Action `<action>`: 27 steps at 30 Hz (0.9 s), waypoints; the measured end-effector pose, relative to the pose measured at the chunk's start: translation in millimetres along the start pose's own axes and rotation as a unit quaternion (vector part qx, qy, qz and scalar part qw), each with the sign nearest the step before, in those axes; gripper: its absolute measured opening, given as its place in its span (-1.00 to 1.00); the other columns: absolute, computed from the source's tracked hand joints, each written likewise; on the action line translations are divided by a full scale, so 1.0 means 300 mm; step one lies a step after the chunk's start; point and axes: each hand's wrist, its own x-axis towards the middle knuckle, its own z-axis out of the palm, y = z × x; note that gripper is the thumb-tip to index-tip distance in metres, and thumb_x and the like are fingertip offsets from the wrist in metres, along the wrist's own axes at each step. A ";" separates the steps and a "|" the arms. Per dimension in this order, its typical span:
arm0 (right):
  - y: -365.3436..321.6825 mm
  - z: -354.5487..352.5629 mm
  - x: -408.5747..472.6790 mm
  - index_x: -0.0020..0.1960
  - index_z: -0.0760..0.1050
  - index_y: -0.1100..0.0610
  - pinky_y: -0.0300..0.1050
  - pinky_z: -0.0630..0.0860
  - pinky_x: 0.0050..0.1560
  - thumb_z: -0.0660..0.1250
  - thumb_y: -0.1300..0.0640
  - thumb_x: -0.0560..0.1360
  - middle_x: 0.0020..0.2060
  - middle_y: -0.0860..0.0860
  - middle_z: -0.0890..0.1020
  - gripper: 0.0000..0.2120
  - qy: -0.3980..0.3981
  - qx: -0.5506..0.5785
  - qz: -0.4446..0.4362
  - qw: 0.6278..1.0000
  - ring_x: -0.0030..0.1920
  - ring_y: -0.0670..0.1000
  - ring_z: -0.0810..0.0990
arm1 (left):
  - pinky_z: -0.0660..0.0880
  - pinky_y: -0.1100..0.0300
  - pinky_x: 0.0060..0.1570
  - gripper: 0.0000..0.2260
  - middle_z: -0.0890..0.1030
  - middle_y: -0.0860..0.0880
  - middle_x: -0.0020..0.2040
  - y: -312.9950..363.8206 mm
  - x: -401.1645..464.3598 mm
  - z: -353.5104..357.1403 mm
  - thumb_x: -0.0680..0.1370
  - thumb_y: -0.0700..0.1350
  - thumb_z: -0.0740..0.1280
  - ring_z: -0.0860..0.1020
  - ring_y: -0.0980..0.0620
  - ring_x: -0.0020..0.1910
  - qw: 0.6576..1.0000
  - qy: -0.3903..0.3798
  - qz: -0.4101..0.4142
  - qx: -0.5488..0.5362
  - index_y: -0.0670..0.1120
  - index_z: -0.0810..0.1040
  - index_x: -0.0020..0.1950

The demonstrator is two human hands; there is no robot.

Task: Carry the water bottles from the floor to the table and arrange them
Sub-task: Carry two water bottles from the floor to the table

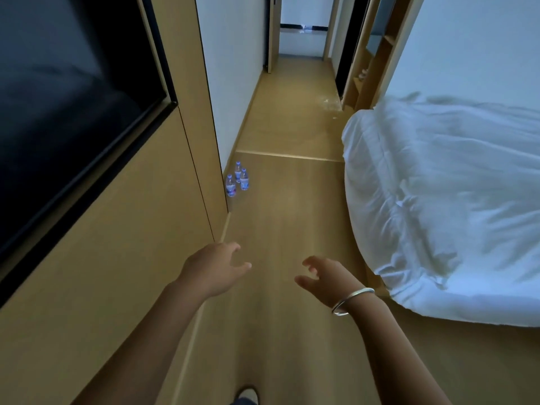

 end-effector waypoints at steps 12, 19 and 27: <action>0.006 -0.217 0.631 0.33 0.36 0.09 -0.10 0.41 0.20 0.26 -0.08 0.51 0.24 0.05 0.50 -0.54 -0.021 0.015 0.014 1.000 0.21 0.04 0.49 | 0.43 0.11 0.10 -0.52 0.46 0.02 0.32 0.024 0.685 -0.081 0.50 0.19 0.24 0.47 0.01 0.22 0.999 -0.040 0.006 0.005 0.01 0.38 0.35; 0.138 -0.478 1.116 0.33 0.36 0.09 -0.09 0.42 0.22 0.24 -0.10 0.51 0.25 0.05 0.50 -0.55 -0.028 -0.007 0.001 1.000 0.22 0.04 0.49 | 0.41 0.14 0.10 -0.52 0.44 0.01 0.34 0.165 1.183 -0.109 0.51 0.18 0.24 0.45 0.02 0.26 0.999 -0.038 -0.021 -0.001 0.01 0.37 0.37; 0.181 -0.738 1.566 0.34 0.35 0.08 -0.06 0.41 0.24 0.24 -0.10 0.51 0.26 0.05 0.49 -0.54 -0.057 -0.032 -0.028 0.997 0.23 0.06 0.47 | 0.43 0.12 0.10 -0.55 0.46 0.01 0.31 0.266 1.617 -0.160 0.50 0.17 0.24 0.46 -0.01 0.23 0.996 -0.057 -0.071 -0.021 0.00 0.40 0.33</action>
